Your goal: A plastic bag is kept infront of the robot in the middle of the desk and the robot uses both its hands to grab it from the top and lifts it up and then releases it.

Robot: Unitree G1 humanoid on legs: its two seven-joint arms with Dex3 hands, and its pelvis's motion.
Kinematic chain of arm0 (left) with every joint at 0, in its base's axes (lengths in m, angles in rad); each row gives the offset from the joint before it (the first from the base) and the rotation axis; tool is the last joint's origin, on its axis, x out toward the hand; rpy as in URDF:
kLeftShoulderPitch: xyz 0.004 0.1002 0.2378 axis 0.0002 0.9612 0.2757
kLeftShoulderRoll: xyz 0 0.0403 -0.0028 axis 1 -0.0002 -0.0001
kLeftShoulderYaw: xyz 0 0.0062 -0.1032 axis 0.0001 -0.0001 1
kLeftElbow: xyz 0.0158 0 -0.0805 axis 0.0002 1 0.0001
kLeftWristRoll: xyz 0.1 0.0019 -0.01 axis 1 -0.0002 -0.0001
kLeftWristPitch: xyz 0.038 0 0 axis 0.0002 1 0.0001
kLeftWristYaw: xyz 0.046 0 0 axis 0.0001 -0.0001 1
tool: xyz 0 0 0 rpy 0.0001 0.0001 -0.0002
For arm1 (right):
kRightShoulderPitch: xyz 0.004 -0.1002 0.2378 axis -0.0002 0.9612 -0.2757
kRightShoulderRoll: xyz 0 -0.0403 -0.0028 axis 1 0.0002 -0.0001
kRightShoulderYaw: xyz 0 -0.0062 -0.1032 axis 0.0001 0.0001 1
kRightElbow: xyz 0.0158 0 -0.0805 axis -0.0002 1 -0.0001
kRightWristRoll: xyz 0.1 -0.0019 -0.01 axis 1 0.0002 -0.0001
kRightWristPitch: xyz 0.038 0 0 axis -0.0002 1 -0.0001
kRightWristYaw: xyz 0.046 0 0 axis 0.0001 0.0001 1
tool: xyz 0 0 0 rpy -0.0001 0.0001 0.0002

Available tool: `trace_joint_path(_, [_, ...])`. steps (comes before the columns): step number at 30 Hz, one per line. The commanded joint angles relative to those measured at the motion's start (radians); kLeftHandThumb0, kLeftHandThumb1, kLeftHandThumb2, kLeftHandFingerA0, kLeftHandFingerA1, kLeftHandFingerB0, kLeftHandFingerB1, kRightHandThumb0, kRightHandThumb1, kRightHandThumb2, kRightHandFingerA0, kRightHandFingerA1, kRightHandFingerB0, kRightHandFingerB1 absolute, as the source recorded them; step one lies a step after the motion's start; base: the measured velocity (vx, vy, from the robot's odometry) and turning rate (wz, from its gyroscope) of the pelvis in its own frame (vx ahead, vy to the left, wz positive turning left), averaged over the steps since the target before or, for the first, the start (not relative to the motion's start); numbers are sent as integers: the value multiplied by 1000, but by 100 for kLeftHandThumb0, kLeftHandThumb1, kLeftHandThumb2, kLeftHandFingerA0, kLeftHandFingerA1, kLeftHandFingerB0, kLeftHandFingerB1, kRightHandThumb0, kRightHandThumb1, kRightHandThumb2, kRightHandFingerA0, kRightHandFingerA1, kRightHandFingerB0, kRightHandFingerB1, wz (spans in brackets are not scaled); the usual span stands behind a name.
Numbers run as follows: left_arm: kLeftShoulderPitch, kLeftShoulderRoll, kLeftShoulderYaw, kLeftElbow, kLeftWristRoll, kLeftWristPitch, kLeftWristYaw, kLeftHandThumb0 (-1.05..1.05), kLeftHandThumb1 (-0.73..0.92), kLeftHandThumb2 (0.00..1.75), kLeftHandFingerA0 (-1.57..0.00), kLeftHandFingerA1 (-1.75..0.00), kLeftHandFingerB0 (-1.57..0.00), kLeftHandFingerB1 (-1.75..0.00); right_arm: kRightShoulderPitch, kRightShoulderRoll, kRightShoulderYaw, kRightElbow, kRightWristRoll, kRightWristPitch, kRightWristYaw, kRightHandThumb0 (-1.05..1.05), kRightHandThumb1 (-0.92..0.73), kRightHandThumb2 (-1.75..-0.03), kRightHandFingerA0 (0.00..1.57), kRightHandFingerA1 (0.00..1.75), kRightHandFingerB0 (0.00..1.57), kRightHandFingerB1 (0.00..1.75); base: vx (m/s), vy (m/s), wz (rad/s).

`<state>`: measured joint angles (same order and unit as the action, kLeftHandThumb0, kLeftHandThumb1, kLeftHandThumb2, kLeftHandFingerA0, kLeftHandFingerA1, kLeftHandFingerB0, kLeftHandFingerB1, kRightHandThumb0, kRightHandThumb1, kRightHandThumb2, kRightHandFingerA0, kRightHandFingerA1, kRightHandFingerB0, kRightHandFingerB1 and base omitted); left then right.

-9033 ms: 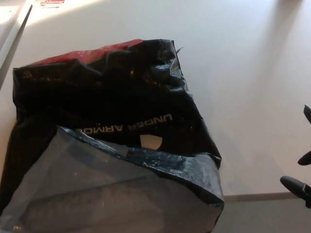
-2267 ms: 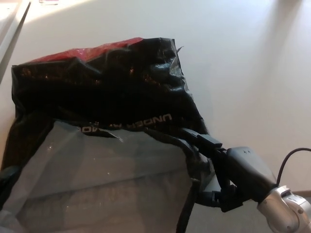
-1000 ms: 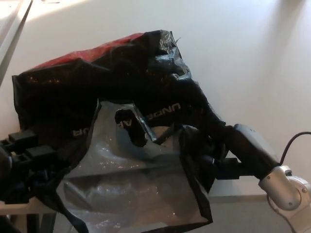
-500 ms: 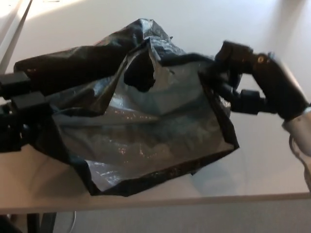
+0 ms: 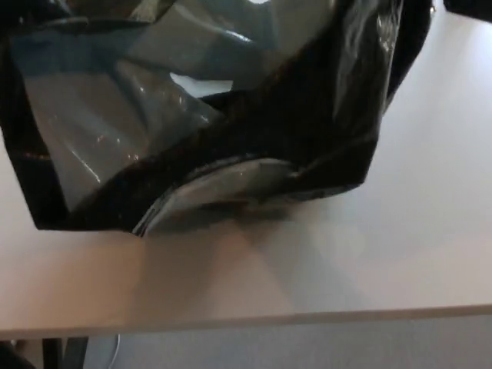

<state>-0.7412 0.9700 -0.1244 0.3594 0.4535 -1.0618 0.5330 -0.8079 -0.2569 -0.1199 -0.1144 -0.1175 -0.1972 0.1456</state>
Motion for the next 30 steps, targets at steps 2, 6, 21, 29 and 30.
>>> trace_joint_path(2, [-145,-33,130,-169,-272,203,-166,-42,87,67,-110,-158,-60,-139,-78,-16,-104,-235,206,182,-6,-50,-78,-70,88,173,68,150,0,0,0])
trace_joint_path(6, [-145,-64,173,-247,-275,268,-190,-44,87,68,-112,-159,-60,-146,-40,-4,-115,-311,239,217,-5,-50,-76,-69,86,170,67,146,0,0,0])
trace_joint_path(21, [-105,-109,248,-473,-404,414,-330,-37,85,67,-109,-160,-58,-132,13,10,-114,-367,235,194,-13,-48,-79,-63,95,162,69,139,0,0,0])
trace_joint_path(29, [-236,-107,233,-264,-200,382,-380,-37,74,67,-106,-166,-71,-119,-127,-67,-89,-34,113,151,-40,-44,-74,-67,85,168,69,135,0,0,0])
trace_joint_path(30, [-246,-106,234,-244,-168,370,-371,-37,74,67,-106,-166,-71,-119,-136,-74,-85,-12,102,148,-45,-44,-74,-67,85,168,69,135,0,0,0])
